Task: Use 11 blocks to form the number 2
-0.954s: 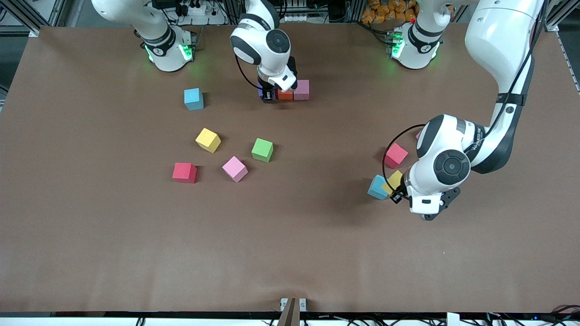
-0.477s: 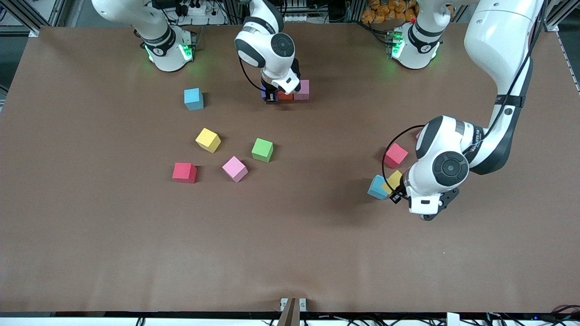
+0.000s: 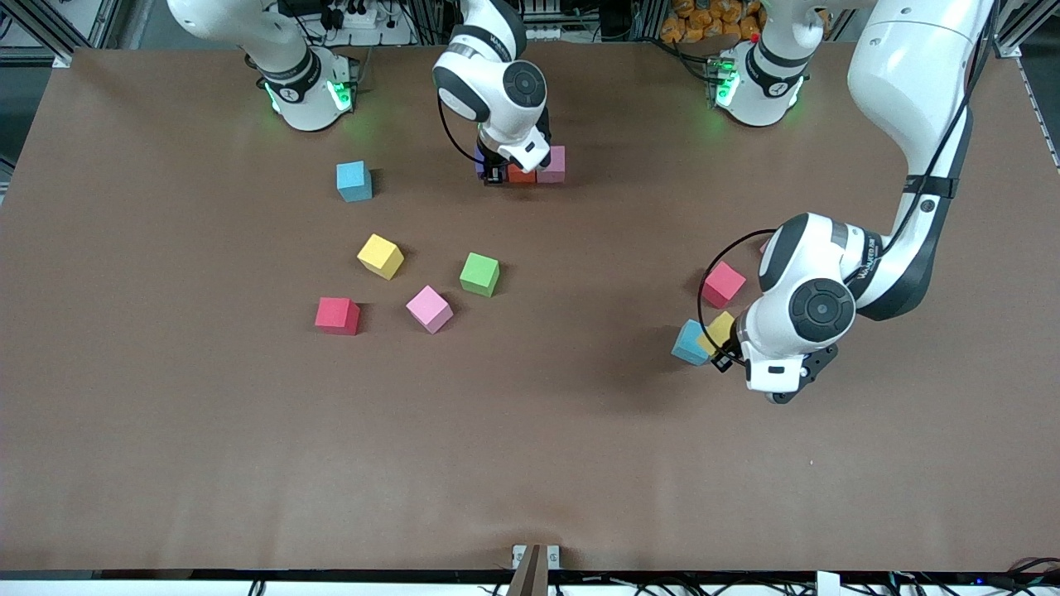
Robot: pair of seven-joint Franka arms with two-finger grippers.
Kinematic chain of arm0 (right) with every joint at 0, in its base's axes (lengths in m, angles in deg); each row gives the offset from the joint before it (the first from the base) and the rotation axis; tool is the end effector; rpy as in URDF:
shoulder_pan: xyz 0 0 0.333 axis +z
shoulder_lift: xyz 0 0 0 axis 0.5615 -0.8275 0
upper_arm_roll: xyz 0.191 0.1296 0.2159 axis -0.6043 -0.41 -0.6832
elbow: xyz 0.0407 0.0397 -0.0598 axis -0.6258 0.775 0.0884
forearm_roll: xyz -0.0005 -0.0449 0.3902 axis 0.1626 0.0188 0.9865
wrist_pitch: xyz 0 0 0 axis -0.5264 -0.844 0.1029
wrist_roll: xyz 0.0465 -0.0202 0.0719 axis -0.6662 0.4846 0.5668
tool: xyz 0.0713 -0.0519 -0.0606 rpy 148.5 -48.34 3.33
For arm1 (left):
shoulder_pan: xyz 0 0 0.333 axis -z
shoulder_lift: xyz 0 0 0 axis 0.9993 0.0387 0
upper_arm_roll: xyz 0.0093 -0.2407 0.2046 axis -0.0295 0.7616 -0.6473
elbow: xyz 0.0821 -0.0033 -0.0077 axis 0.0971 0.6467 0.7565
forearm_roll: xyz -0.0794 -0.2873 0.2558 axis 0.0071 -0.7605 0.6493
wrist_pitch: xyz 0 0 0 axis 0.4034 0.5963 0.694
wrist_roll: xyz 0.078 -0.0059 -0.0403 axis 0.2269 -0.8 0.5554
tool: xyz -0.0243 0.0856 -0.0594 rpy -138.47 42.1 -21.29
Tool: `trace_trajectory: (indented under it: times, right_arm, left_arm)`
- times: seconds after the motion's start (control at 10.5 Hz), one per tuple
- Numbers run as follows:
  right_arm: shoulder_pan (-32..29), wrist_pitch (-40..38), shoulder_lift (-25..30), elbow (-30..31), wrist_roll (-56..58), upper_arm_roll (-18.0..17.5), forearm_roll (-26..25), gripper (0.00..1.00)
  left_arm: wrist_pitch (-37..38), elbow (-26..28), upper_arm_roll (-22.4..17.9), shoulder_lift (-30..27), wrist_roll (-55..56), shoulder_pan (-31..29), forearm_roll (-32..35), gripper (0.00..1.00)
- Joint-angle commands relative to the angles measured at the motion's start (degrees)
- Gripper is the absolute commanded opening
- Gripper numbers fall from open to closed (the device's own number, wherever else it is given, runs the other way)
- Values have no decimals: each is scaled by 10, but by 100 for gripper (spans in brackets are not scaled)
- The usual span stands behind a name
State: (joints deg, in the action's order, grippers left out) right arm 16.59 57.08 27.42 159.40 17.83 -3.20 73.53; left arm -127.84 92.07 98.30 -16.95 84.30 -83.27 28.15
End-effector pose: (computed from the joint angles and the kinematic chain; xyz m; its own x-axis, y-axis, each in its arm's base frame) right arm 0.2599 0.4715 0.2334 -0.1213 0.9647 -0.2339 0.9622 0.0564 -0.2664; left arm 0.6467 -0.1971 0.3017 0.7485 0.6605 -0.0599 0.6501 -0.7485 -0.1305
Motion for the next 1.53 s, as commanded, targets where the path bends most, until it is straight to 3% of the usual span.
trace_trajectory:
  times: [0.0,0.38,0.57,1.05,1.14,1.24,1.34,1.43]
  right_arm:
    - [-1,9,-7,6,25,2,16,0]
    - [6,20,-21,5,2,2,16,0]
    - [16,66,-45,7,-11,2,16,0]
    - [18,61,-39,18,-46,2,15,1]
    - [18,62,-39,18,-46,2,15,19]
    - [19,62,-39,18,-47,2,15,77]
    - [18,61,-39,18,-48,2,15,100]
    - [18,60,-38,18,-51,2,15,100]
  left_arm:
    - [8,-5,0,3,-14,0,-2,39]
    - [8,-5,0,3,-14,0,-2,39]
    - [8,-5,0,3,-14,1,-1,39]
    - [8,-5,0,3,-15,1,0,39]
    - [8,-5,0,3,-14,1,0,39]
    - [8,-5,0,3,-14,1,0,39]
    - [8,-5,0,3,-15,1,0,39]
    - [8,-5,0,4,-14,1,0,40]
